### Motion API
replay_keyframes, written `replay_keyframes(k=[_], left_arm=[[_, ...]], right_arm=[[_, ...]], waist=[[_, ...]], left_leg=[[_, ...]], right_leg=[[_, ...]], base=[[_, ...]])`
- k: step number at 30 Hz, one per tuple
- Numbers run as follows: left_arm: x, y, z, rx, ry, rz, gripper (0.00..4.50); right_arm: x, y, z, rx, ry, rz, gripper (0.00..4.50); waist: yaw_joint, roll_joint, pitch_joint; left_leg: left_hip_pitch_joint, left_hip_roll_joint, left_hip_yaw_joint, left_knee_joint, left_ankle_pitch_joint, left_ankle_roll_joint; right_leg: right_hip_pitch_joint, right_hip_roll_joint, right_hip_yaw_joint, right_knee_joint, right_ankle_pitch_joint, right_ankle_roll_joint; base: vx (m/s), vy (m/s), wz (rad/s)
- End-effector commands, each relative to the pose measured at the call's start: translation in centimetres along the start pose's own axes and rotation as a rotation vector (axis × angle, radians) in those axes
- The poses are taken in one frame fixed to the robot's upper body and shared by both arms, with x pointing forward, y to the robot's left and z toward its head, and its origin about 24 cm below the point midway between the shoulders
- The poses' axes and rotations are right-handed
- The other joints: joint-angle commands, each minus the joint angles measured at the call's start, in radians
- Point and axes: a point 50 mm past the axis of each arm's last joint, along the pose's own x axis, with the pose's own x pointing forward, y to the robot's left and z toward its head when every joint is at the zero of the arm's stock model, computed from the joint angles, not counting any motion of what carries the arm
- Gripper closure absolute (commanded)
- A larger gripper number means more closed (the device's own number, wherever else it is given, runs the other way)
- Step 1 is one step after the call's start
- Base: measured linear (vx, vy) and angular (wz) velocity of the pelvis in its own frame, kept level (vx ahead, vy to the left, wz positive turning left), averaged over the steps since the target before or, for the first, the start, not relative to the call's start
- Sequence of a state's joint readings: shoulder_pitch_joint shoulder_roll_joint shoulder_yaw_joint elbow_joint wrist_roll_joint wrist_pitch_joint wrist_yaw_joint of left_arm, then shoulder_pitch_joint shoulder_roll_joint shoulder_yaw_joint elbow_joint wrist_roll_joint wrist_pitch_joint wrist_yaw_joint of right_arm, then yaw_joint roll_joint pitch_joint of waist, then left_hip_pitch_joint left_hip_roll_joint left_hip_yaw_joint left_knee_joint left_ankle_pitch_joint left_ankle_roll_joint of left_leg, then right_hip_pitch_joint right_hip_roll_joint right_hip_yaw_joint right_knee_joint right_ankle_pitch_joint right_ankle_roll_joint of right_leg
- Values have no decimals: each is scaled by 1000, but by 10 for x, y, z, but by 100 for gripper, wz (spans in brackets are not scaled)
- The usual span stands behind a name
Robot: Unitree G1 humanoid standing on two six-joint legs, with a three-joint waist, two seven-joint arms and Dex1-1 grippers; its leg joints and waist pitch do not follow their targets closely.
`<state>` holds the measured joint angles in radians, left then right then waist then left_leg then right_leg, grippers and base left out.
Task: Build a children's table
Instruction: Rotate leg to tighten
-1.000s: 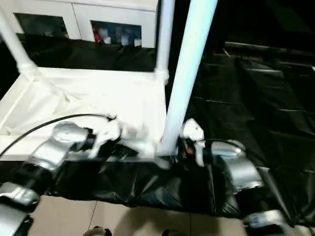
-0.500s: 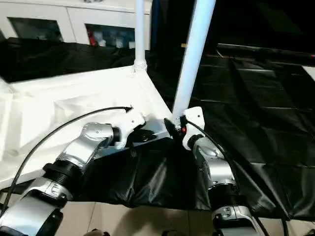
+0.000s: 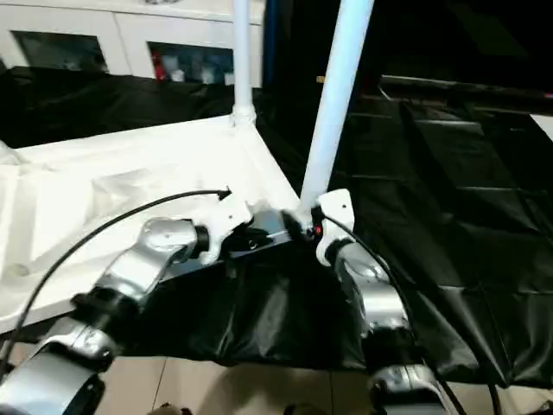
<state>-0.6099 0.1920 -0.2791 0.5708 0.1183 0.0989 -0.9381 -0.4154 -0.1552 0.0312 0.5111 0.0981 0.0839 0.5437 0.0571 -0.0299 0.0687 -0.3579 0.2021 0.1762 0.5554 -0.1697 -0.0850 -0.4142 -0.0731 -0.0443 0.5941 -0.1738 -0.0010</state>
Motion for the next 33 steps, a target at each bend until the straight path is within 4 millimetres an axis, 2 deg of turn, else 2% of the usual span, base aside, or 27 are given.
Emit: replay_keyframes(k=[1, 3, 7, 9, 11, 14, 15, 17, 18, 25, 33], left_arm=[[5, -15, 0, 21, -41, -117, 450], [0, -14, -2, 33, -43, -140, 450], [-11, -15, -3, 37, -62, -206, 450], [-12, -16, -3, 36, -65, -212, 450], [-18, -16, -5, 45, -60, -246, 450], [-24, -16, -7, 58, -51, -277, 450], [-26, -17, -7, 63, -50, -296, 450], [-29, -17, -8, 69, -45, -314, 450], [-29, -17, -8, 69, -45, -314, 450], [-38, -17, -10, 76, -26, -387, 450], [-37, -14, -9, 38, -41, -353, 450]], right_arm=[[-1, 11, 2, -32, 0, 124, 11], [-8, 5, 4, -59, 10, 169, 11], [-25, -1, 7, -103, 31, 307, 11], [-26, -1, 7, -106, 34, 323, 11], [-34, -1, 7, -125, 60, 408, 11], [-43, -2, 8, -145, 85, 491, 11], [-45, -4, 9, -149, 98, 518, 28], [-47, -5, 10, -161, 107, 539, 28], [-47, -5, 10, -161, 107, 539, 41], [-51, -7, 10, -216, 180, 636, 107], [-49, 1, 4, -185, 179, 646, 170]], waist=[[4, -13, -62], [7, -13, -61], [10, -13, -65], [8, -13, -61], [10, -13, -61], [9, -11, -59], [10, -12, -58], [10, -13, -59], [10, -13, -58], [12, -17, -61], [12, -18, -60]], left_leg=[[-5, 22, 1, -55, -210, 62], [-3, 22, 5, -52, -188, 77], [-4, 24, 6, -47, -172, 96], [-4, 25, 8, -48, -179, 102], [-4, 25, 7, -48, -196, 94], [-1, 27, 7, -48, -210, 91], [-1, 27, 7, -48, -213, 90], [-3, 27, 7, -47, -210, 89], [-3, 27, 7, -47, -209, 88], [-5, 26, 9, -42, -168, 98], [-3, 26, 9, -41, -166, 97]], right_leg=[[48, -58, 39, -77, -282, -168], [48, -54, 38, -71, -203, -190], [55, -55, 36, -63, -156, -218], [50, -55, 36, -66, -176, -221], [50, -57, 36, -69, -214, -215], [48, -55, 37, -68, -223, -211], [47, -55, 36, -68, -223, -215], [49, -56, 36, -67, -226, -215], [48, -56, 36, -67, -229, -214], [51, -55, 34, -58, -166, -232], [52, -55, 35, -58, -180, -231]], base=[[0, 0, 0], [0, 0, 0], [0, 0, 0], [0, 0, 0], [0, 0, 0], [0, 0, 0], [0, 0, 0], [0, 0, 0], [0, 0, 0], [0, 0, 0], [0, 0, 0]])
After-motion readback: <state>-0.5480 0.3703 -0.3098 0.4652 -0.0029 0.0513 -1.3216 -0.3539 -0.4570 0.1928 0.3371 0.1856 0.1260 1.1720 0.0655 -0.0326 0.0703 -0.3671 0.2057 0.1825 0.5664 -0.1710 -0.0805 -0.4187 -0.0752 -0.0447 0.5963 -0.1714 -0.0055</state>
